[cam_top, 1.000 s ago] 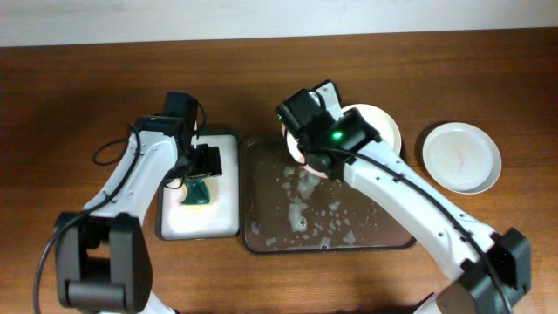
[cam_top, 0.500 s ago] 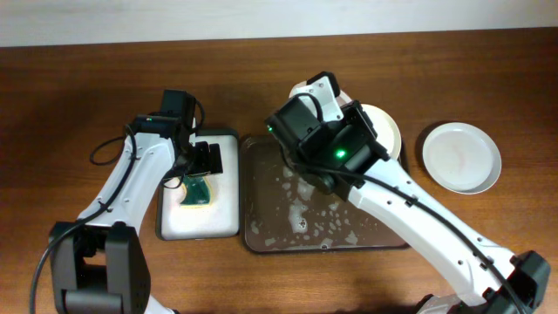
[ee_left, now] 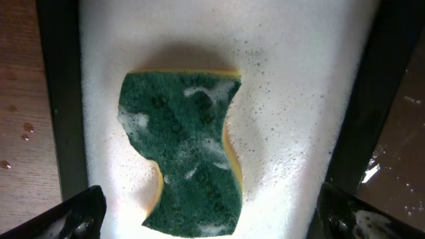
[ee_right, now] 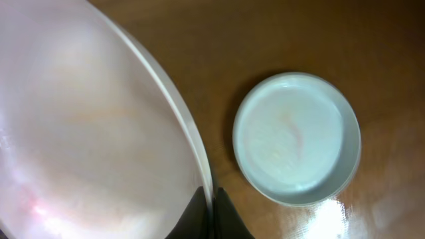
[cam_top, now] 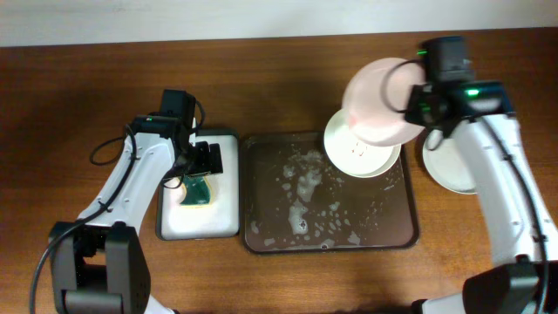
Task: Clean dirty plates on tray and stack at the side
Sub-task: 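Lift the pink plate right and stack it on the pale blue plate, then grasp the cream plate rim with the right gripper and pull it center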
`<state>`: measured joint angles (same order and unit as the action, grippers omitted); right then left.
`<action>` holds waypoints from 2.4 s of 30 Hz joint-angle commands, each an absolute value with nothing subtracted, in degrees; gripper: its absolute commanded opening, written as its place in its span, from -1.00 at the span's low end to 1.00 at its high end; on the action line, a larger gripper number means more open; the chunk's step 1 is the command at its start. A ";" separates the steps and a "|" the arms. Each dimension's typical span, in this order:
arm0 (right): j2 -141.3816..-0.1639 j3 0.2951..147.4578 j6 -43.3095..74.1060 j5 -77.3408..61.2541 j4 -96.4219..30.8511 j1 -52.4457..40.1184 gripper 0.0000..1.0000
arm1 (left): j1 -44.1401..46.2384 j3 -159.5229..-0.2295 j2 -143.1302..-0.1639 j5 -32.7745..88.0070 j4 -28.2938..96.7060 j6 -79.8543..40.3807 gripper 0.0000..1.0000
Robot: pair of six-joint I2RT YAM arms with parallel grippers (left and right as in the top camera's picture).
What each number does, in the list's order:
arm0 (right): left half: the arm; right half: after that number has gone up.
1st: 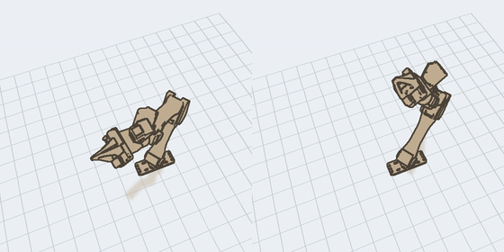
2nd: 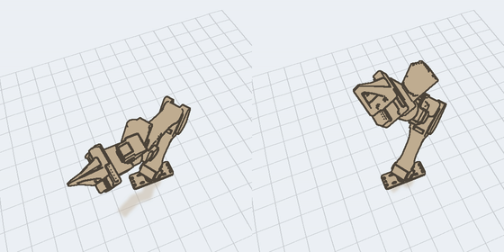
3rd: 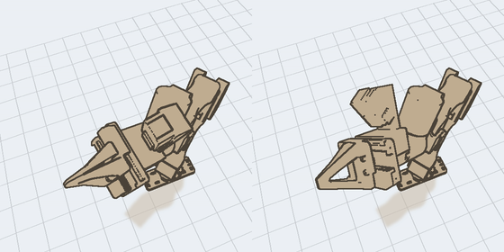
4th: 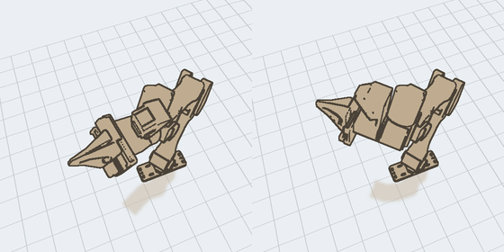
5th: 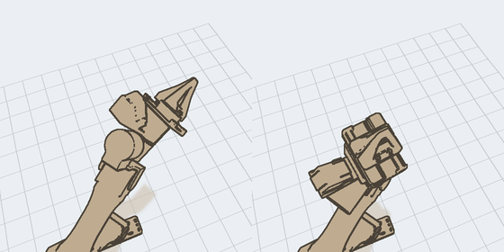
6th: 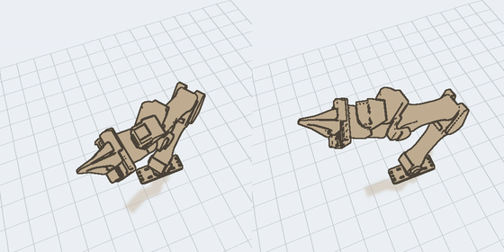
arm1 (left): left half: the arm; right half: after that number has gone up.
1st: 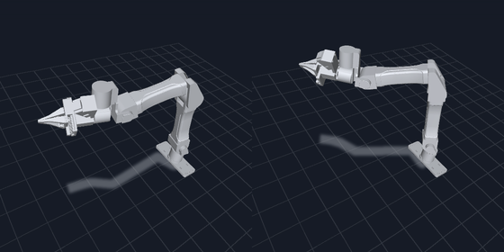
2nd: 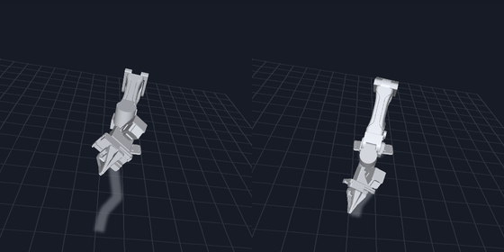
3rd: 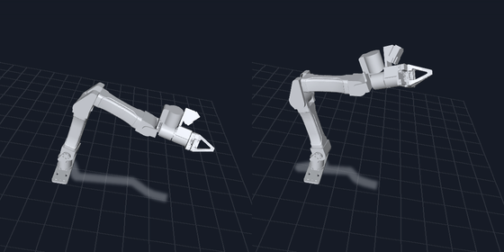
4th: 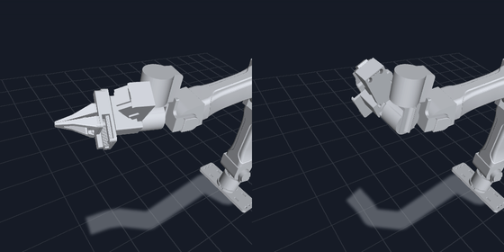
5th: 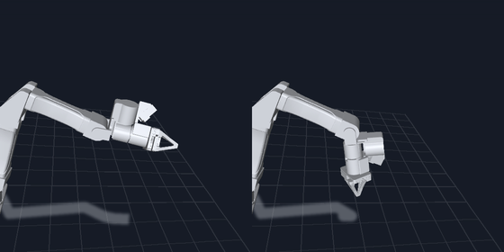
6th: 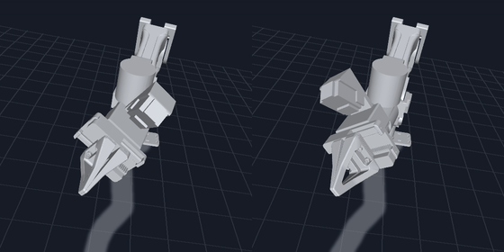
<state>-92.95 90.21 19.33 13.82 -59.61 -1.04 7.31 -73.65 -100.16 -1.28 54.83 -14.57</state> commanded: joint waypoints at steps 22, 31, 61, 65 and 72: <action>-104.01 83.77 9.45 -24.88 -57.39 30.55 -0.38 | 7.35 -74.30 -99.31 -0.82 54.76 -14.68 0.99; -109.67 83.77 0.19 -12.62 -49.36 10.20 -0.35 | 7.35 -74.30 -99.31 -0.80 54.76 -14.66 0.99; -117.56 83.90 2.15 -16.51 -50.89 5.58 -0.92 | 7.40 -74.30 -99.31 -0.82 54.76 -14.68 0.99; -117.47 83.90 3.42 -22.61 -58.30 3.75 -0.92 | 7.40 -74.30 -99.31 -0.82 54.61 -14.66 0.99; -117.47 83.79 7.60 -21.74 -61.32 -5.34 -0.92 | 7.40 -71.79 -99.39 -0.84 53.56 -14.68 0.99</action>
